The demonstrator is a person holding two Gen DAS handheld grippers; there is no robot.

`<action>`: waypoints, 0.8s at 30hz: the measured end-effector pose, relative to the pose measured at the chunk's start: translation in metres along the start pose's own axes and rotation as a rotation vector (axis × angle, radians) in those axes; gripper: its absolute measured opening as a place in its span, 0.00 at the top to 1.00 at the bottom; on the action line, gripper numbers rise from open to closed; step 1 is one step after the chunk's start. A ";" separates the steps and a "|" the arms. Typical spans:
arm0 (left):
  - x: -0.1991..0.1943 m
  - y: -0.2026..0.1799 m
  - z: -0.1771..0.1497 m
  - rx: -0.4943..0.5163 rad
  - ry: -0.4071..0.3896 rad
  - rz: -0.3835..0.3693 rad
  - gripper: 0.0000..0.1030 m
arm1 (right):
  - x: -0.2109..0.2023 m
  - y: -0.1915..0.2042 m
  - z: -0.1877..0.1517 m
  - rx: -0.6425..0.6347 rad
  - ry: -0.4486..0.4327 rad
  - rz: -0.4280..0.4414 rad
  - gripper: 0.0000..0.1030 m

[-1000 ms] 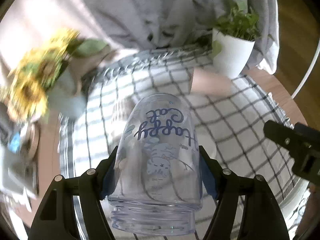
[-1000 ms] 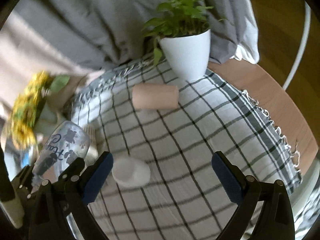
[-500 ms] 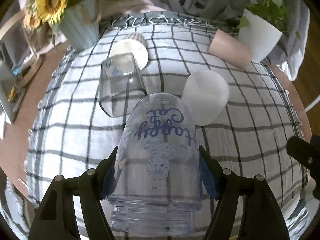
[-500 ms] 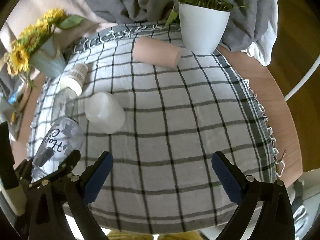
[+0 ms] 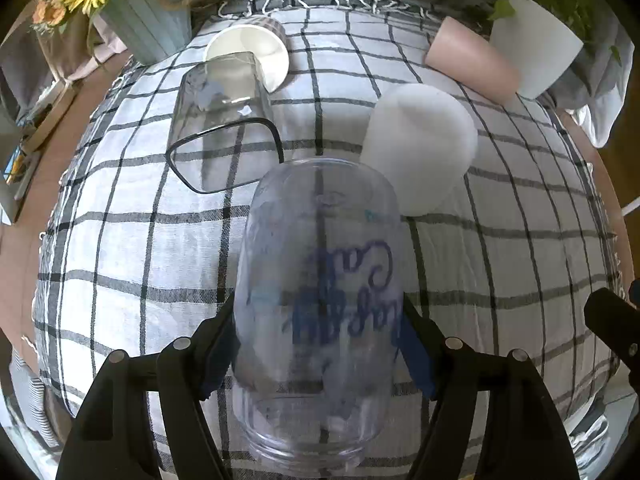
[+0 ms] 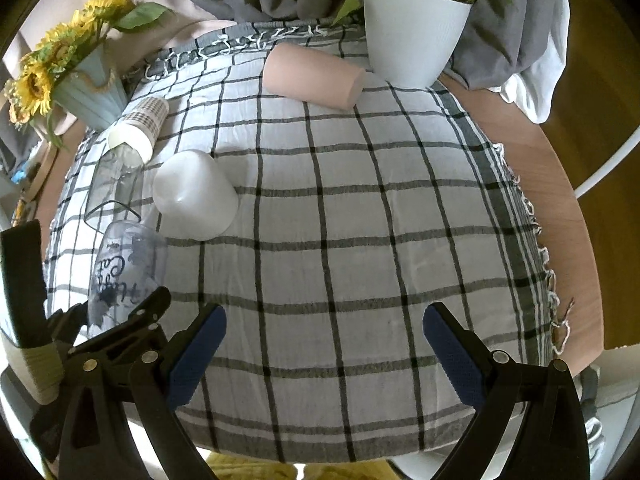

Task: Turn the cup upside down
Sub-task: 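Grasp the clear cup with the right tool while the left tool releases it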

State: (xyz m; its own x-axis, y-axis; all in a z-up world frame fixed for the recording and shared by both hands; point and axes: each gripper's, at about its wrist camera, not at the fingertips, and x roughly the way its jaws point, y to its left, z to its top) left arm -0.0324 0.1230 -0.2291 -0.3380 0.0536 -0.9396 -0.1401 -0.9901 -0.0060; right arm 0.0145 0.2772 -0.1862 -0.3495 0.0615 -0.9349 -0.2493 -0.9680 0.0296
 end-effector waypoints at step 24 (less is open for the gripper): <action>-0.103 0.096 0.012 -0.079 -0.195 0.134 0.02 | -0.029 0.086 0.025 -0.050 -0.023 0.251 0.03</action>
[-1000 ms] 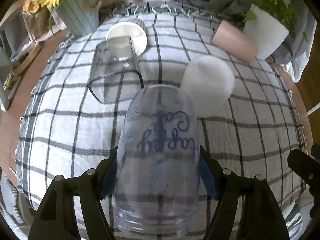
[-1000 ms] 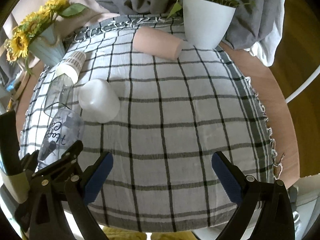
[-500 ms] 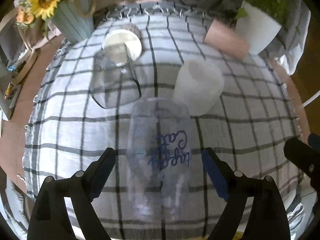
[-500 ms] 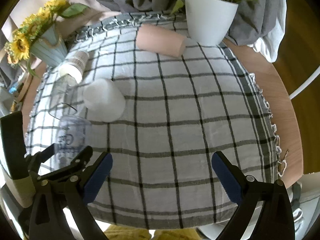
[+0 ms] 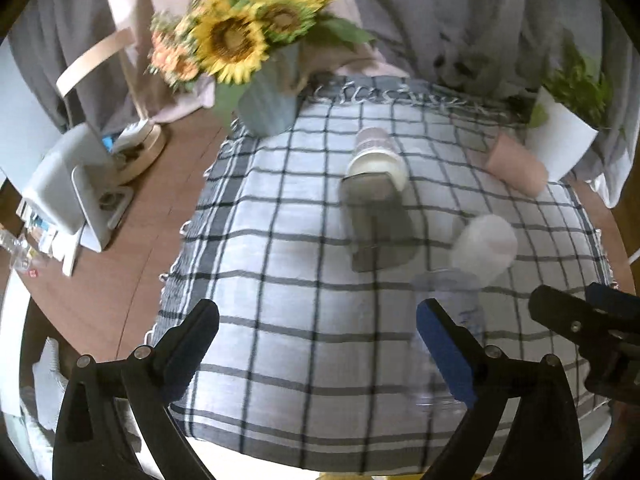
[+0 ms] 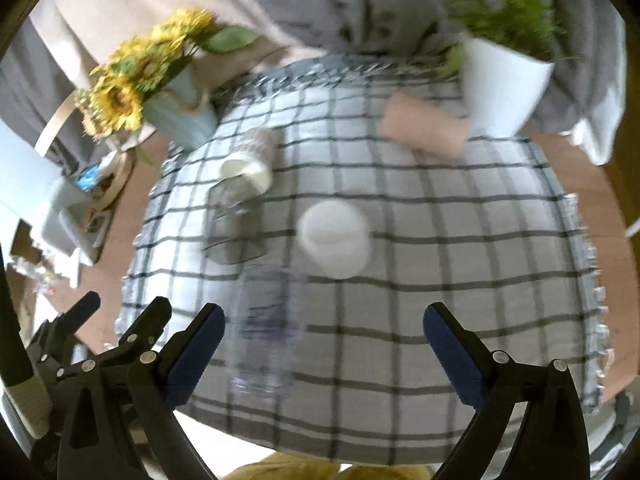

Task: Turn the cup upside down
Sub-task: 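Grasp the clear cup with the right tool while the left tool releases it, then rotate the held clear cup with the right tool so its base faces up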

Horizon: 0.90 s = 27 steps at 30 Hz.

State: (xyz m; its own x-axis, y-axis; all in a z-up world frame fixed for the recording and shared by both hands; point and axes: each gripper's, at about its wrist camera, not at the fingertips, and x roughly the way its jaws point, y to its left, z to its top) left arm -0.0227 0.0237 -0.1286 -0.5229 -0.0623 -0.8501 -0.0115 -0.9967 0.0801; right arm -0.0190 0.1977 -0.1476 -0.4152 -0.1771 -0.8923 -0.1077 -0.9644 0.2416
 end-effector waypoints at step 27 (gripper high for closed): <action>0.074 0.042 -0.006 0.006 0.135 0.017 0.02 | 0.122 0.024 0.017 0.083 0.300 0.038 0.30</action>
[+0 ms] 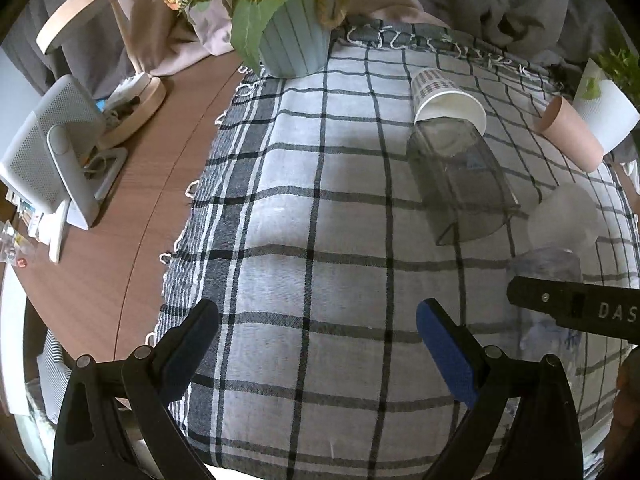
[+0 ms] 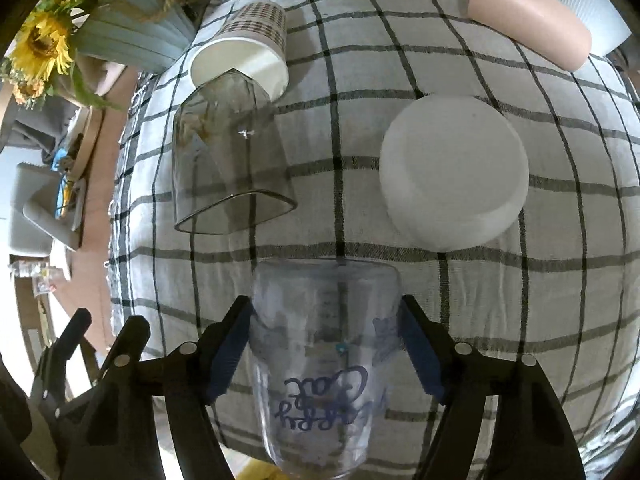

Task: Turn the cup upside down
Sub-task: 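Rotate the held clear cup with the right tool so its base faces up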

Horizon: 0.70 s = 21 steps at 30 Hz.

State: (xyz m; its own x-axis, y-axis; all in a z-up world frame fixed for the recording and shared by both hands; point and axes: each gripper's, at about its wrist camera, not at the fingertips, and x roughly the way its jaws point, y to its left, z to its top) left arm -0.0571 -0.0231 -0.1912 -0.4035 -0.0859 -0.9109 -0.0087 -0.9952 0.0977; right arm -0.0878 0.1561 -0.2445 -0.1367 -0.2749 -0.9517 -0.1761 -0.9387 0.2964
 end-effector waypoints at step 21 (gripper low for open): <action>-0.031 0.003 0.011 0.026 -0.117 -0.003 0.02 | -0.087 0.023 -0.038 -0.054 -0.298 -0.098 0.30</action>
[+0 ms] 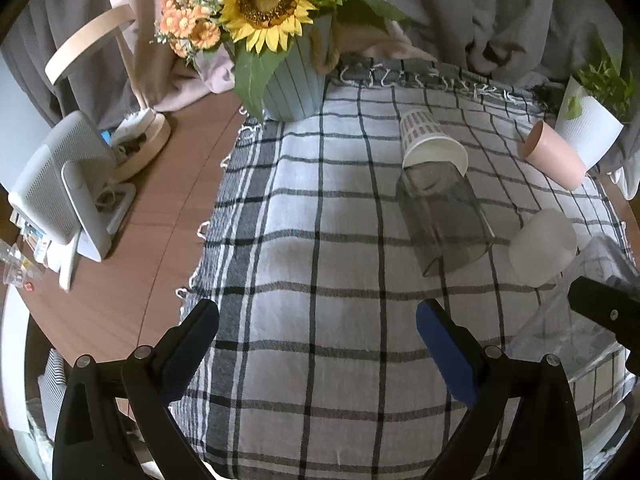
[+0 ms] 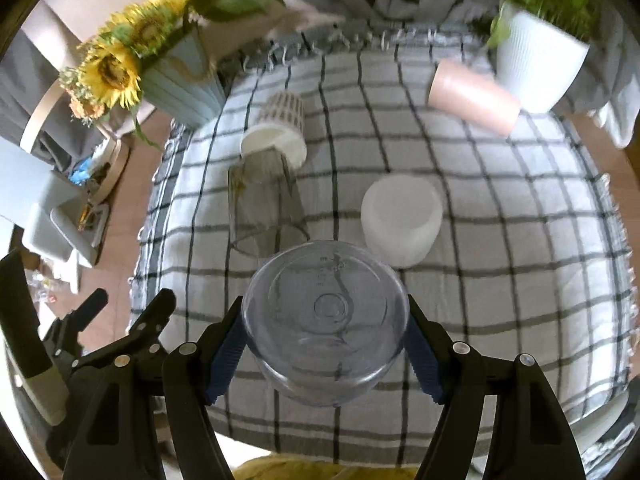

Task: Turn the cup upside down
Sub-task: 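Rotate the held clear cup with the right tool so its base faces up, then lower the clear cup rim-down onto the cloth and open the right tool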

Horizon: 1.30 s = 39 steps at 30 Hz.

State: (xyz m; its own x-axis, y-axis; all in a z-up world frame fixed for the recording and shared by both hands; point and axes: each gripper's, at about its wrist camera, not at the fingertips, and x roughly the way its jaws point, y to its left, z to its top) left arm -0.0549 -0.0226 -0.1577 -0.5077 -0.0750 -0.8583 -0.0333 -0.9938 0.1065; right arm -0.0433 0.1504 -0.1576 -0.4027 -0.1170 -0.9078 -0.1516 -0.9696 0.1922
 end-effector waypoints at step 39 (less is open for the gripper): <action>0.009 0.000 -0.003 -0.032 0.008 0.038 0.02 | 0.015 0.017 -0.019 -0.093 -0.104 -0.117 0.30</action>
State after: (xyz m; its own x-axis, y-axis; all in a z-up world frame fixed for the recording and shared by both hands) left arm -0.0566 -0.0232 -0.1673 -0.5012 -0.1135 -0.8578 0.0140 -0.9923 0.1232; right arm -0.0346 0.1284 -0.1756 -0.4788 0.0160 -0.8778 -0.1206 -0.9916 0.0477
